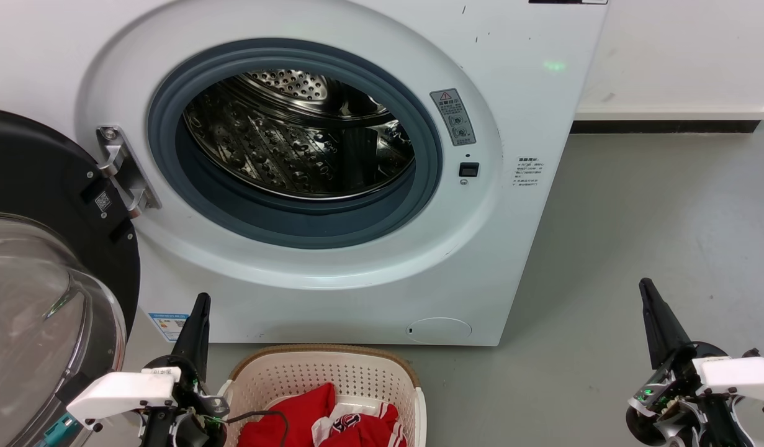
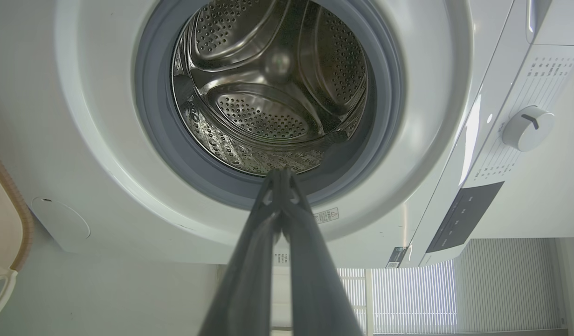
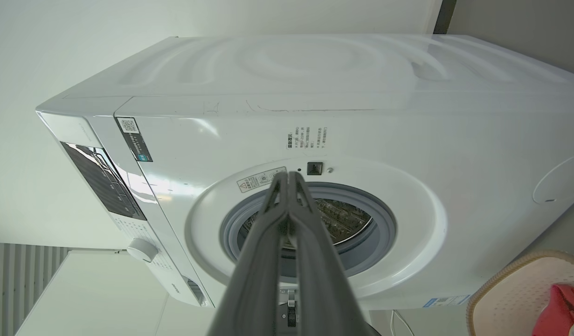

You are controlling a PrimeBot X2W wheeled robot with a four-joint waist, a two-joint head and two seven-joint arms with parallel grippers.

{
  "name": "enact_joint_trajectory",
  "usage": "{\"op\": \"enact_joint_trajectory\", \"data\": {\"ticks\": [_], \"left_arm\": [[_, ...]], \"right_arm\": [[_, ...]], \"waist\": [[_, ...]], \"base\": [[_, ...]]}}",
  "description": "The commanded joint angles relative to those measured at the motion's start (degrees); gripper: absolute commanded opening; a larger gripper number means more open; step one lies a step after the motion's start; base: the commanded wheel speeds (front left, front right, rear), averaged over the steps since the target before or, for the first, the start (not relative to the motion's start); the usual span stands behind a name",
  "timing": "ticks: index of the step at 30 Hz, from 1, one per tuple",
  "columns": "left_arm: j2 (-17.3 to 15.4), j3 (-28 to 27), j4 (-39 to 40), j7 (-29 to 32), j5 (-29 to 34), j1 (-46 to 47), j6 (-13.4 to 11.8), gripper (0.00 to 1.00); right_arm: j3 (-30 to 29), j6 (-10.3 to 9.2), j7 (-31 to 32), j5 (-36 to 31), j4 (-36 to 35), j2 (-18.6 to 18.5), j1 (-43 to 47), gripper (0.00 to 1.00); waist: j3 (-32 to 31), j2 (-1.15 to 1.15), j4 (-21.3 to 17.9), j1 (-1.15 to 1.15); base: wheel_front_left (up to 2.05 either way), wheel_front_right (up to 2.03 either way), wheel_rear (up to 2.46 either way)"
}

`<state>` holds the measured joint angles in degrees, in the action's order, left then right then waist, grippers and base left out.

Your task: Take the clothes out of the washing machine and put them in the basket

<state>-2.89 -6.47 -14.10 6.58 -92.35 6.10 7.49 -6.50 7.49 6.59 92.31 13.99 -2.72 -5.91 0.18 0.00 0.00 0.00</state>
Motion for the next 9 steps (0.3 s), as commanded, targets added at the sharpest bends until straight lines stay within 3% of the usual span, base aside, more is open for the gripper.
{"op": "enact_joint_trajectory", "data": {"ticks": [1, 9], "left_arm": [[0.0, -0.2, 0.0, 0.2, -0.1, 0.4, 0.1, 0.00], [0.0, -0.2, 0.0, 0.2, -0.1, 0.4, 0.1, 0.00]], "right_arm": [[0.0, 0.00, 0.1, 0.2, 0.1, -0.3, -0.7, 0.00], [0.0, 0.00, 0.1, 0.2, 0.1, -0.3, -0.7, 0.00]], "waist": [[0.0, 0.00, 0.0, 0.00], [0.0, 0.00, 0.0, 0.00]], "base": [[0.00, 0.00, 0.00], [0.00, 0.00, 0.00]]}}
